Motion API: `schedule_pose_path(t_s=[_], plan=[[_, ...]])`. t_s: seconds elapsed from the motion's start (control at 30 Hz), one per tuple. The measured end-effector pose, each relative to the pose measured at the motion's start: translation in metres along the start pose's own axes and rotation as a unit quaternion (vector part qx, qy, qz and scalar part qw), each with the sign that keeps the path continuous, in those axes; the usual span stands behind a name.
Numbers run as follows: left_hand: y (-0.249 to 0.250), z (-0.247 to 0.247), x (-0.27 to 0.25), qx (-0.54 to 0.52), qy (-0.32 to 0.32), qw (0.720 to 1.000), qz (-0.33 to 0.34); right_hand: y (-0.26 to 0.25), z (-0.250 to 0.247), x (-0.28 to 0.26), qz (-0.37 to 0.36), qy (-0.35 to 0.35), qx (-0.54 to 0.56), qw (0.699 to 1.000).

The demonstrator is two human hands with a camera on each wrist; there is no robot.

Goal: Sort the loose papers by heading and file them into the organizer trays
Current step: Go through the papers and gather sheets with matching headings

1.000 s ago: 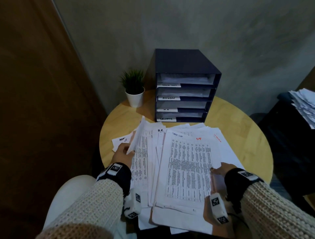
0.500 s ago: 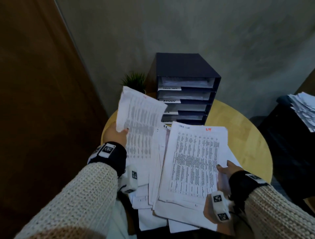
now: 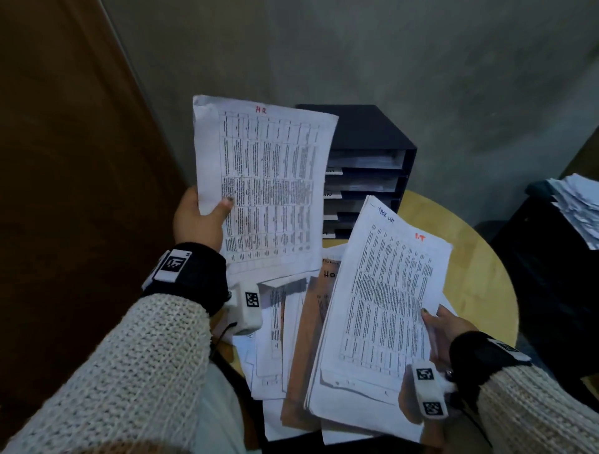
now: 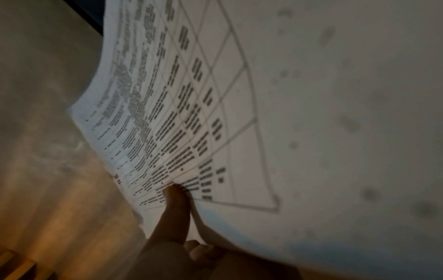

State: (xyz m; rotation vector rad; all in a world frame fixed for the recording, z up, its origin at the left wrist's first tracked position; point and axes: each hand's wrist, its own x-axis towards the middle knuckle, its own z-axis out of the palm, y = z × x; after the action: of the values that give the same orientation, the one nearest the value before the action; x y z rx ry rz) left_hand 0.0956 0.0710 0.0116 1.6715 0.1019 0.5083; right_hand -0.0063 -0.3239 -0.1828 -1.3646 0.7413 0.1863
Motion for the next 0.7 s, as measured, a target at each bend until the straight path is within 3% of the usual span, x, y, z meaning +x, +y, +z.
schedule_pose_path(t_s=[0.1, 0.17, 0.27, 0.43, 0.6, 0.7], plan=[[0.002, 0.008, -0.008, -0.014, -0.010, 1.000, -0.008, -0.007, 0.008, -0.013, -0.019, -0.021, 0.047, 0.998], [0.011, 0.012, -0.011, -0.008, -0.020, 1.000, 0.018, -0.017, 0.018, -0.027, -0.015, 0.001, 0.056, 0.998], [0.035, 0.014, -0.007, -0.006, -0.025, 0.998, 0.061, -0.017, 0.018, -0.023, -0.028, -0.032, 0.088, 0.995], [0.051, 0.015, 0.010, -0.031, 0.021, 0.995, 0.088, -0.011, 0.008, -0.013, -0.026, -0.067, 0.110, 0.991], [-0.001, 0.030, 0.002, 0.044, 0.017, 0.999, 0.004, -0.007, 0.004, -0.007, -0.018, -0.007, 0.117, 0.993], [-0.055, 0.035, -0.014, 0.111, -0.053, 0.988, -0.089, -0.017, 0.016, -0.017, -0.012, 0.009, 0.076, 0.997]])
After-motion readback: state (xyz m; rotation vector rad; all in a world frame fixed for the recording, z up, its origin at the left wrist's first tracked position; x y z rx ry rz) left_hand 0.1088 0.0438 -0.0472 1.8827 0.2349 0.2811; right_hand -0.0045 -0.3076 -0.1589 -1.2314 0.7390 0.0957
